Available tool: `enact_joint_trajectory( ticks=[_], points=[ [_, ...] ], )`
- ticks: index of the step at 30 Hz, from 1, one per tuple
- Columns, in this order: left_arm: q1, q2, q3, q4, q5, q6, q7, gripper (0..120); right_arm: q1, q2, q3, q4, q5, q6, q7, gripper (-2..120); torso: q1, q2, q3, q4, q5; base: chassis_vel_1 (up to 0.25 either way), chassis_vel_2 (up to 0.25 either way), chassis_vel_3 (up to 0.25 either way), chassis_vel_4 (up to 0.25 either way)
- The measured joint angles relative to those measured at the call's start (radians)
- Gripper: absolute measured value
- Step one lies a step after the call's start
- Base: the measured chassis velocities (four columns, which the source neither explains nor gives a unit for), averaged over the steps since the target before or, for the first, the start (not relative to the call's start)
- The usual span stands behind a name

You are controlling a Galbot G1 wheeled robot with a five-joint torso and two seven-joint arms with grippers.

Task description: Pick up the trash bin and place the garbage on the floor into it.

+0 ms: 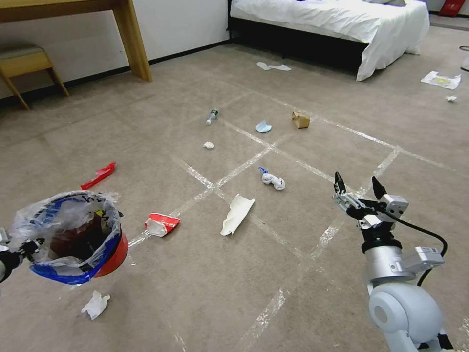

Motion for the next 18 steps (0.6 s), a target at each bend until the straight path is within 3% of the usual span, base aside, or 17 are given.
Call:
enact_joint_trajectory(
  ticks=[18],
  points=[
    [0.004, 0.003, -0.015, 0.007, -0.003, 0.000, 0.001, 0, 0.012, -0.011, 0.004, -0.012, 0.000, 0.000, -0.014, 100, 0.000, 0.000, 0.000, -0.0001, 0.0000, 0.000, 0.000, 0.000, 0.000]
  ],
)
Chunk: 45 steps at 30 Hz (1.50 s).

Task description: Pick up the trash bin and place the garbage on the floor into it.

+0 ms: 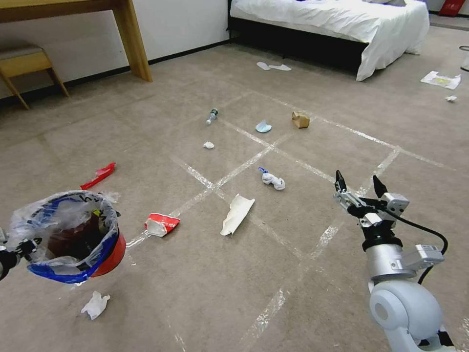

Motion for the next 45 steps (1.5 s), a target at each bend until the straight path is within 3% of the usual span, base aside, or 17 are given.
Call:
enact_joint_trajectory(
  ticks=[17, 32, 36, 40, 42, 43, 45],
  points=[
    [0.003, -0.031, 0.000, -0.008, 0.018, 0.000, 0.002, 0, 0.002, -0.015, -0.005, -0.007, 0.002, 0.009, -0.002, 100, 0.000, 0.000, 0.000, 0.0000, 0.0000, -0.060, 0.056, 0.059, -0.056],
    [-0.004, -0.028, 0.004, 0.000, 0.023, 0.000, 0.004, 0, 0.034, -0.026, -0.048, -0.031, 0.010, 0.002, 0.049, 100, 0.000, 0.000, 0.000, 0.0001, 0.0000, -0.040, 0.043, 0.039, -0.042],
    [-0.005, -0.027, 0.002, 0.007, 0.023, 0.000, 0.004, 0, 0.046, -0.047, -0.069, -0.030, 0.049, -0.048, 0.091, 100, 0.000, 0.000, 0.000, 0.0000, 0.0001, 0.000, 0.000, 0.000, 0.000],
    [-0.005, -0.029, 0.002, 0.010, 0.023, 0.000, 0.004, 0, 0.083, -0.092, -0.122, -0.030, 0.157, -0.152, 0.195, 100, 0.000, 0.000, 0.000, 0.0000, -0.0001, 0.000, 0.000, 0.000, 0.000],
    [-0.005, -0.030, 0.003, 0.010, 0.026, 0.000, 0.004, 0, 0.139, -0.108, -0.191, -0.045, 0.306, -0.251, 0.309, 100, 0.000, 0.000, 0.000, -0.0001, 0.0000, 0.000, 0.000, 0.000, 0.000],
    [-0.005, -0.030, 0.003, 0.010, 0.026, 0.000, 0.004, 0, 0.139, -0.108, -0.191, -0.045, 0.306, -0.251, 0.309, 100, 0.000, 0.000, 0.000, -0.0001, 0.0000, 0.000, 0.000, 0.000, 0.000],
    [-0.003, -0.034, 0.004, 0.009, 0.029, 0.000, 0.004, 0, 0.227, -0.116, -0.283, -0.084, 0.468, -0.333, 0.409, 100, 0.000, 0.000, 0.000, -0.0002, 0.0000, 0.000, 0.000, 0.000, 0.000]
  ],
)
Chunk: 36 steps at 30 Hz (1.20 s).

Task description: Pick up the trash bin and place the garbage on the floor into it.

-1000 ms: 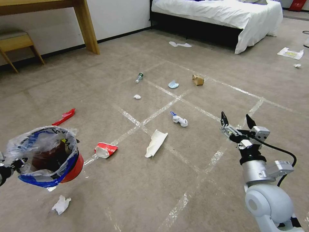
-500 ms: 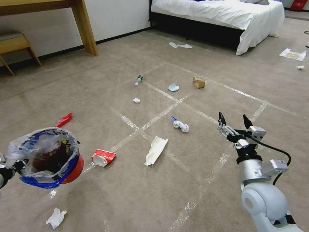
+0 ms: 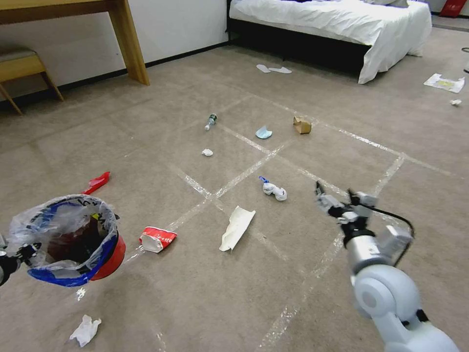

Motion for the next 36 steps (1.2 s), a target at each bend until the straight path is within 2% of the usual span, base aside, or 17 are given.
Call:
enact_joint_trajectory(
  ticks=[1, 3, 4, 6, 7, 10, 12, 13, 14, 16, 17, 20, 27, 30, 36],
  points=[
    [0.000, 0.000, 0.000, 0.000, 0.000, 0.000, 0.000, 0, 0.000, 0.000, 0.000, 0.000, 0.000, 0.000, 0.000, 100, 0.000, 0.000, 0.000, 0.0000, 0.0000, 0.000, 0.000, 0.000, 0.000],
    [0.005, -0.001, -0.003, -0.001, 0.001, 0.000, -0.001, 0, 0.107, 0.004, -0.097, -0.071, 0.173, -0.064, 0.109, 100, 0.000, 0.000, 0.000, 0.0003, 0.0000, 0.000, 0.000, 0.000, 0.000],
    [0.005, -0.001, -0.003, -0.001, 0.001, 0.000, -0.001, 0, 0.107, 0.004, -0.097, -0.071, 0.173, -0.064, 0.109, 100, 0.000, 0.000, 0.000, 0.0003, 0.0000, 0.000, 0.000, 0.000, 0.000],
    [0.009, -0.001, -0.008, -0.004, 0.002, 0.000, -0.004, 0, 0.207, 0.034, -0.176, -0.173, 0.311, -0.107, 0.193, 100, 0.000, 0.000, 0.000, 0.0003, -0.0001, 0.000, 0.000, 0.000, 0.000],
    [0.009, -0.001, -0.008, -0.004, 0.002, 0.000, -0.004, 0, 0.207, 0.034, -0.176, -0.173, 0.311, -0.107, 0.193, 100, 0.000, 0.000, 0.000, 0.0003, -0.0001, 0.000, 0.000, 0.000, 0.000],
    [0.014, -0.005, -0.008, -0.007, 0.004, 0.000, -0.013, 0, 0.329, 0.118, -0.284, -0.344, 0.376, -0.116, 0.257, 100, 0.000, 0.000, 0.000, 0.0003, -0.0002, 0.000, 0.000, 0.000, 0.000],
    [0.015, -0.006, -0.008, -0.008, 0.005, 0.000, -0.013, 0, 0.341, 0.130, -0.294, -0.367, 0.379, -0.116, 0.260, 100, 0.000, 0.000, 0.000, 0.0004, -0.0002, 0.000, 0.000, 0.000, 0.000],
    [0.016, -0.010, -0.008, -0.007, 0.010, 0.000, -0.015, 0, 0.377, 0.172, -0.316, -0.447, 0.379, -0.111, 0.263, 100, 0.000, 0.000, 0.000, 0.0004, -0.0002, 0.000, 0.000, 0.000, 0.000],
    [0.016, -0.010, -0.008, -0.007, 0.010, 0.000, -0.015, 0, 0.377, 0.172, -0.316, -0.447, 0.379, -0.111, 0.263, 100, 0.000, 0.000, 0.000, 0.0004, -0.0002, 0.000, 0.000, 0.000, 0.000],
    [0.016, -0.016, -0.007, 0.000, 0.019, 0.000, -0.016, 0, 0.415, 0.220, -0.337, -0.566, 0.359, -0.096, 0.261, 100, 0.000, 0.000, 0.000, 0.0003, -0.0003, 0.000, 0.000, 0.000, 0.000],
    [0.016, -0.016, -0.007, 0.000, 0.019, 0.000, -0.016, 0, 0.415, 0.220, -0.337, -0.566, 0.359, -0.096, 0.261, 100, 0.000, 0.000, 0.000, 0.0003, -0.0003, 0.000, 0.000, 0.000, 0.000],
    [0.015, -0.023, -0.001, 0.012, 0.030, 0.000, -0.017, 0, 0.453, 0.271, -0.354, -0.719, 0.321, -0.073, 0.219, 100, 0.000, 0.000, 0.000, 0.0001, -0.0003, 0.000, 0.000, 0.000, 0.000],
    [0.017, -0.031, 0.000, 0.014, 0.036, 0.000, -0.018, 0, 0.505, 0.328, -0.365, -0.869, 0.288, -0.059, 0.161, 100, 0.000, 0.000, 0.000, 0.0001, -0.0002, 0.000, 0.000, 0.000, 0.000],
    [0.023, -0.032, -0.005, 0.014, 0.037, 0.000, -0.017, 0, 0.534, 0.386, -0.372, -0.973, 0.264, -0.052, 0.127, 100, 0.000, 0.000, 0.000, 0.0002, -0.0002, 0.000, 0.000, 0.000, 0.000],
    [0.030, -0.025, -0.013, 0.014, 0.034, 0.000, -0.017, 0, 0.551, 0.434, -0.371, -1.082, 0.211, -0.033, 0.092, 100, 0.000, 0.000, 0.000, 0.0003, -0.0001, 0.000, 0.000, 0.000, 0.000]
  ],
)
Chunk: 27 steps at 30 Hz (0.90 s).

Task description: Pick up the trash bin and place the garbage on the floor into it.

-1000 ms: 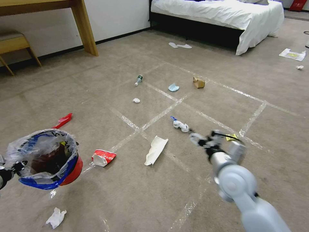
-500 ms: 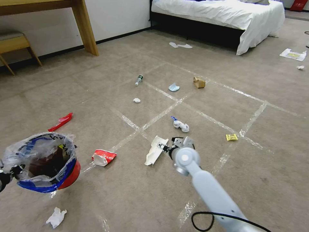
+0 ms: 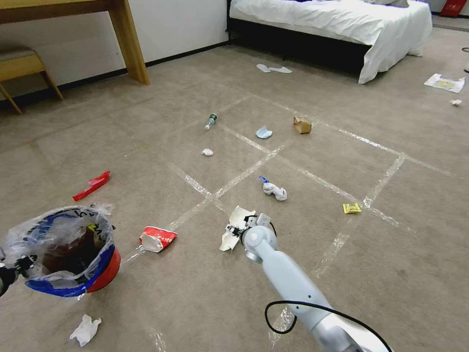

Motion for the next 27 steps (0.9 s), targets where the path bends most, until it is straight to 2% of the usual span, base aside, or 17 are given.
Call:
enact_joint_trajectory(
  ticks=[15, 22, 24, 27],
  points=[
    [0.003, -0.003, 0.004, -0.022, -0.003, 0.000, 0.001, 0, 0.033, 0.066, 0.011, -0.157, -0.085, 0.040, -0.088, 100, 0.000, 0.000, 0.000, 0.0001, 0.0002, 0.000, 0.000, 0.000, 0.000],
    [0.007, 0.000, 0.004, -0.033, -0.004, 0.000, 0.001, 0, 0.055, 0.067, 0.016, -0.221, -0.124, 0.062, -0.125, 99, 0.000, 0.000, 0.000, -0.0002, 0.0002, 0.000, 0.000, 0.000, 0.000],
    [0.009, 0.001, 0.003, -0.038, -0.004, 0.000, 0.002, 0, 0.064, 0.067, 0.024, -0.242, -0.135, 0.063, -0.142, 92, 0.000, 0.000, 0.000, -0.0002, 0.0002, 0.000, 0.000, 0.000, 0.000],
    [0.010, 0.001, 0.003, -0.040, -0.005, 0.000, 0.002, 0, 0.066, 0.067, 0.026, -0.250, -0.140, 0.064, -0.150, 90, 0.000, 0.000, 0.000, -0.0001, 0.0001, 0.000, 0.000, 0.000, 0.000]
  ],
)
